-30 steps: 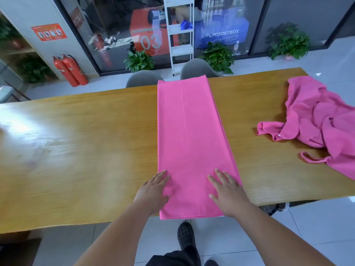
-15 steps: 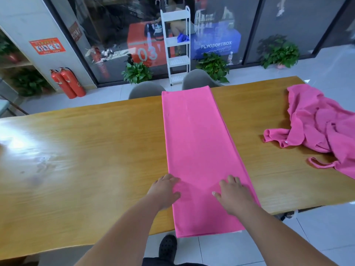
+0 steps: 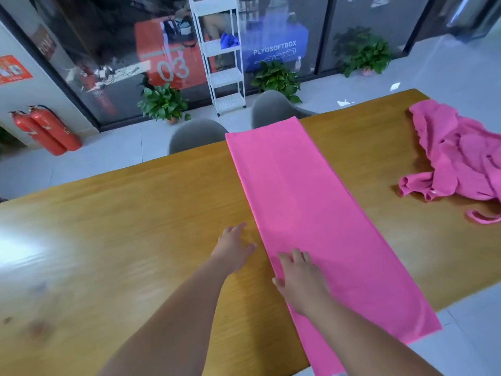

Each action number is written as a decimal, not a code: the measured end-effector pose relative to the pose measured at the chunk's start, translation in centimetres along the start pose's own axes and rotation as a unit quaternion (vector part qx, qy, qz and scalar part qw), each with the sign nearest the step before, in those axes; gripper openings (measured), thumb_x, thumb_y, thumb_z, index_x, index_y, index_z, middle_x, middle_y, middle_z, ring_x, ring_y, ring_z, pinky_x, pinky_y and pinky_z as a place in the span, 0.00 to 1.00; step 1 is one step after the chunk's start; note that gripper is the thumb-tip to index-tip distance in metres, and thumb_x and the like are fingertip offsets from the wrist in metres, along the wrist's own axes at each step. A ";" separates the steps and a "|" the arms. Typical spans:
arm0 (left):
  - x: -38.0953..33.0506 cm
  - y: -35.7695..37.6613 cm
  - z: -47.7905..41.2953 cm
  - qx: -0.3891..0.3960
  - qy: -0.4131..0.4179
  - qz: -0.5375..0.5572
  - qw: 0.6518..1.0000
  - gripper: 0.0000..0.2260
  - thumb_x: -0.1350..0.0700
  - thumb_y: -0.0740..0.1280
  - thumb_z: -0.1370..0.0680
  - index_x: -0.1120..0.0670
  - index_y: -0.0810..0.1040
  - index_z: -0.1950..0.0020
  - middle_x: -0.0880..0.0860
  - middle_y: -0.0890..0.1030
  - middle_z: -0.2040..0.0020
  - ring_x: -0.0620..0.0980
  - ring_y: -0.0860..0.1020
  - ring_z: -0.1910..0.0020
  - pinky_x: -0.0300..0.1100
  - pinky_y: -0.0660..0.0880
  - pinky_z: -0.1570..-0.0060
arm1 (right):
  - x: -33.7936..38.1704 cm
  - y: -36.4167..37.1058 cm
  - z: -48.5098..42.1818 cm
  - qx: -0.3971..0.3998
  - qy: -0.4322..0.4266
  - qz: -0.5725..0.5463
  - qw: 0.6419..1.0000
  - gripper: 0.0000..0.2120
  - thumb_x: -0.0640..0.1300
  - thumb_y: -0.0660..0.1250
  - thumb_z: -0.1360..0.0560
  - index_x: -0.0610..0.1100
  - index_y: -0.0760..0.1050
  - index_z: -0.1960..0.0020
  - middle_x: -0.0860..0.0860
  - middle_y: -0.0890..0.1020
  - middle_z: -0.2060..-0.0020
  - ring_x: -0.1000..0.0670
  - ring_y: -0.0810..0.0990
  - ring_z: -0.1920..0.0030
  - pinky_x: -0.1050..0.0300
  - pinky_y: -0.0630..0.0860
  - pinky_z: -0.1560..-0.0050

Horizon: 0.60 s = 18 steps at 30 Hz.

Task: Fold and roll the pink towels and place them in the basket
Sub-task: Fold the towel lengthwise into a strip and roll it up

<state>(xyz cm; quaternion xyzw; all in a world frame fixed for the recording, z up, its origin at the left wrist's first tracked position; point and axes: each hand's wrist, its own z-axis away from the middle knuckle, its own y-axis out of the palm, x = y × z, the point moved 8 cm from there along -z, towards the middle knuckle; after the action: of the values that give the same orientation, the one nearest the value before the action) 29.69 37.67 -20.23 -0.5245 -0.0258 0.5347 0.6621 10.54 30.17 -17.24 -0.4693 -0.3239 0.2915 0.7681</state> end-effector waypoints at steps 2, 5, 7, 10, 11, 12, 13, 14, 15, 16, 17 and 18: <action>0.4 -0.6 -1.5 -0.003 0.006 0.004 1.000 0.34 0.41 0.70 0.19 0.45 0.60 0.16 0.54 0.67 0.23 0.59 0.71 0.26 0.57 0.75 0.33 | 1.1 0.6 -0.4 -0.009 0.008 0.025 1.000 0.30 0.59 0.64 0.18 0.52 0.59 0.20 0.46 0.68 0.31 0.43 0.68 0.32 0.46 0.75 0.36; 0.8 -0.6 -3.2 0.003 0.016 0.021 1.000 0.34 0.40 0.70 0.20 0.45 0.62 0.17 0.54 0.67 0.24 0.59 0.71 0.27 0.61 0.76 0.34 | 1.9 1.5 -0.6 -0.005 0.017 0.073 0.997 0.31 0.51 0.64 0.17 0.54 0.55 0.18 0.44 0.66 0.30 0.41 0.67 0.32 0.46 0.74 0.36; 0.8 -0.4 -4.0 0.009 0.023 0.032 0.999 0.34 0.40 0.70 0.21 0.44 0.62 0.17 0.53 0.66 0.24 0.58 0.72 0.28 0.61 0.77 0.35 | 1.8 1.9 -0.6 -0.007 0.013 0.086 0.996 0.31 0.44 0.63 0.18 0.56 0.56 0.18 0.44 0.68 0.32 0.40 0.69 0.34 0.45 0.74 0.39; -0.2 -0.7 -5.2 0.007 0.040 0.067 0.997 0.31 0.42 0.70 0.21 0.41 0.65 0.19 0.49 0.68 0.29 0.51 0.76 0.36 0.56 0.82 0.45 | 1.8 1.3 -0.4 -0.024 0.017 0.085 0.996 0.27 0.40 0.71 0.29 0.54 0.78 0.31 0.46 0.78 0.41 0.42 0.78 0.45 0.44 0.80 0.52; -0.7 -0.9 -5.7 0.004 0.046 0.076 0.996 0.29 0.44 0.70 0.20 0.40 0.65 0.19 0.49 0.70 0.31 0.48 0.78 0.41 0.53 0.83 0.49 | 1.7 1.3 -0.3 -0.032 0.022 0.101 0.994 0.23 0.40 0.74 0.33 0.52 0.83 0.39 0.48 0.80 0.46 0.43 0.80 0.49 0.45 0.81 0.58; -1.2 -1.1 -6.3 -0.002 0.052 0.080 0.995 0.29 0.45 0.70 0.20 0.39 0.66 0.19 0.50 0.72 0.33 0.47 0.78 0.45 0.51 0.82 0.51 | 1.5 1.1 -0.2 -0.050 0.030 0.111 0.992 0.20 0.39 0.76 0.36 0.51 0.85 0.44 0.49 0.82 0.49 0.44 0.81 0.52 0.45 0.81 0.61; -1.7 -1.3 -7.0 -0.003 0.054 0.086 0.995 0.29 0.45 0.69 0.20 0.40 0.66 0.19 0.52 0.75 0.34 0.47 0.79 0.49 0.49 0.82 0.53 | 1.3 1.0 -0.1 -0.067 0.038 0.107 0.991 0.20 0.39 0.78 0.38 0.50 0.86 0.47 0.50 0.83 0.51 0.44 0.82 0.53 0.46 0.82 0.62; -2.1 -1.4 -7.8 0.000 0.052 0.094 0.994 0.29 0.45 0.69 0.21 0.40 0.67 0.20 0.56 0.78 0.36 0.49 0.80 0.53 0.47 0.80 0.56 | 1.2 0.7 0.0 -0.078 0.046 0.093 0.992 0.21 0.38 0.79 0.39 0.49 0.86 0.47 0.51 0.84 0.51 0.45 0.82 0.54 0.46 0.82 0.62; -2.5 -1.5 -8.5 0.004 0.046 0.106 0.993 0.30 0.45 0.69 0.21 0.40 0.67 0.20 0.60 0.80 0.37 0.52 0.81 0.56 0.44 0.79 0.59 | 1.1 0.4 0.0 -0.084 0.055 0.077 0.992 0.22 0.38 0.81 0.40 0.48 0.86 0.46 0.51 0.84 0.51 0.45 0.83 0.54 0.46 0.83 0.62; -2.9 -1.6 -9.1 0.009 0.039 0.118 0.992 0.30 0.45 0.69 0.21 0.41 0.67 0.19 0.62 0.81 0.38 0.55 0.82 0.56 0.44 0.78 0.61 | 1.0 0.2 0.2 -0.087 0.063 0.063 0.992 0.23 0.39 0.82 0.40 0.48 0.86 0.45 0.52 0.84 0.50 0.46 0.83 0.53 0.47 0.83 0.61; -3.3 -1.7 -9.6 0.011 0.031 0.130 0.991 0.30 0.45 0.69 0.21 0.43 0.66 0.19 0.61 0.82 0.38 0.58 0.84 0.52 0.44 0.78 0.60 | 0.9 -0.1 0.4 -0.091 0.071 0.052 0.992 0.23 0.42 0.82 0.39 0.48 0.86 0.44 0.53 0.84 0.50 0.47 0.83 0.53 0.48 0.83 0.60; -3.7 -1.9 -10.0 0.013 0.021 0.143 0.989 0.30 0.45 0.69 0.20 0.45 0.65 0.18 0.59 0.82 0.36 0.60 0.84 0.48 0.46 0.79 0.58 | 0.9 -0.4 0.5 -0.095 0.075 0.041 0.992 0.21 0.45 0.82 0.36 0.49 0.86 0.44 0.54 0.84 0.50 0.48 0.83 0.53 0.50 0.83 0.60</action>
<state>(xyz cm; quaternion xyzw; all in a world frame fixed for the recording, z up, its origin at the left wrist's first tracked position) 35.39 28.55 -21.41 -0.5253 0.0704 0.6132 0.5857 10.78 30.93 -16.55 -0.5740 -0.2720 0.2542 0.7294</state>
